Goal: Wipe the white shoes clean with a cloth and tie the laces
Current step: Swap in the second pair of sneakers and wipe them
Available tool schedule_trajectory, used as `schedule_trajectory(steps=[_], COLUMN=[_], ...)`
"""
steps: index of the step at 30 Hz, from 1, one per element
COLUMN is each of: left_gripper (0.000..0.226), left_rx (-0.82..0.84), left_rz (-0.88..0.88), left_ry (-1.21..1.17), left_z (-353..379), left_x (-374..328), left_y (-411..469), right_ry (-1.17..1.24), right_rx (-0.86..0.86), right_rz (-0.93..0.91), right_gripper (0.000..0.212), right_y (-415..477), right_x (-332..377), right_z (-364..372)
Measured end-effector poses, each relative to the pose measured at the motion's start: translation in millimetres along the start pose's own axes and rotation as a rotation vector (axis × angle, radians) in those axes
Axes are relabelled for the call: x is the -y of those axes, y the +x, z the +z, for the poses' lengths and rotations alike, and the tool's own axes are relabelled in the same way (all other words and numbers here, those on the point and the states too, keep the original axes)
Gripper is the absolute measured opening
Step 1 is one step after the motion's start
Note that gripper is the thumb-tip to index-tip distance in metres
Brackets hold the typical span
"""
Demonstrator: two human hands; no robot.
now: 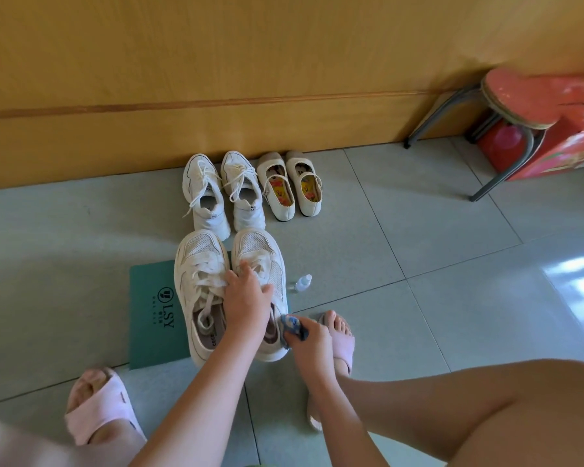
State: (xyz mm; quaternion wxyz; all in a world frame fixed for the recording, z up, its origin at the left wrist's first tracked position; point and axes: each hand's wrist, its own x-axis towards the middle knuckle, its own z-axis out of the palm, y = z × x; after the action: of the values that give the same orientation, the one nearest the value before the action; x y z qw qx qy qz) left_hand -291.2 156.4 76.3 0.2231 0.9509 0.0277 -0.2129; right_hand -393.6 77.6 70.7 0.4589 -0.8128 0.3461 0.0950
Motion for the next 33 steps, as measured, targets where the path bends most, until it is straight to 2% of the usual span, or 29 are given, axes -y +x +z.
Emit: schedule_trajectory(steps=[6, 8, 10, 12, 14, 16, 19, 20, 23, 25, 28, 31, 33], left_gripper=[0.073, 0.074, 0.075, 0.078, 0.075, 0.059, 0.034, 0.028, 0.025, 0.026, 0.021, 0.017, 0.018], left_rx=[-0.023, -0.03, -0.015, 0.016, 0.053, 0.016, -0.116, -0.099, 0.208, 0.348, 0.314, 0.251, 0.227], left_rz=[0.021, 0.024, 0.02, 0.009, -0.015, 0.001, 0.14, 0.149, 0.005, -0.058, -0.046, -0.044, -0.058], left_ry=[-0.025, -0.023, -0.018, -0.024, -0.021, -0.055, -0.339, -0.485, -1.039, -1.273, -1.379, -1.388, -1.377], left_z=[1, 1, 1, 1, -4, -12, -32, -40, -65, -76, -82, -83, -82], left_x=[2, 3, 4, 4, 2, 0, 3, 5, 11, 18, 29, 37, 42], left_y=[-1, -1, 0, 1, 0, -4, -10, -9, -4, 1, 9, 13, 17], right_ry=[0.087, 0.047, 0.056, 0.086, 0.257, 0.477, 0.55, 0.532, 0.465, 0.441, 0.414, 0.31, 0.208], right_rx=[0.077, 0.217, 0.299, 0.104, -0.112, -0.171, -0.111, -0.072, 0.014, 0.031, 0.071, 0.096, 0.12], right_rz=[0.034, 0.046, 0.076, 0.069, 0.072, 0.075, 0.006, -0.027, -0.135, -0.194, -0.22, -0.192, -0.194], right_gripper=[0.011, 0.014, 0.004, 0.011, 0.018, 0.028, 0.035, 0.033, 0.027, 0.019, 0.008, 0.014, 0.009], right_y=[-21, -24, -23, -17, -8, 0, 13, 18, 30, 38, 48, 56, 59], right_x=[-15, -17, -16, -13, 0, 20, 54, 65, 95, 109, 118, 116, 116], right_z=[-1, -9, -17, -22, -28, -33, -36, -34, -22, -15, -2, 14, 20])
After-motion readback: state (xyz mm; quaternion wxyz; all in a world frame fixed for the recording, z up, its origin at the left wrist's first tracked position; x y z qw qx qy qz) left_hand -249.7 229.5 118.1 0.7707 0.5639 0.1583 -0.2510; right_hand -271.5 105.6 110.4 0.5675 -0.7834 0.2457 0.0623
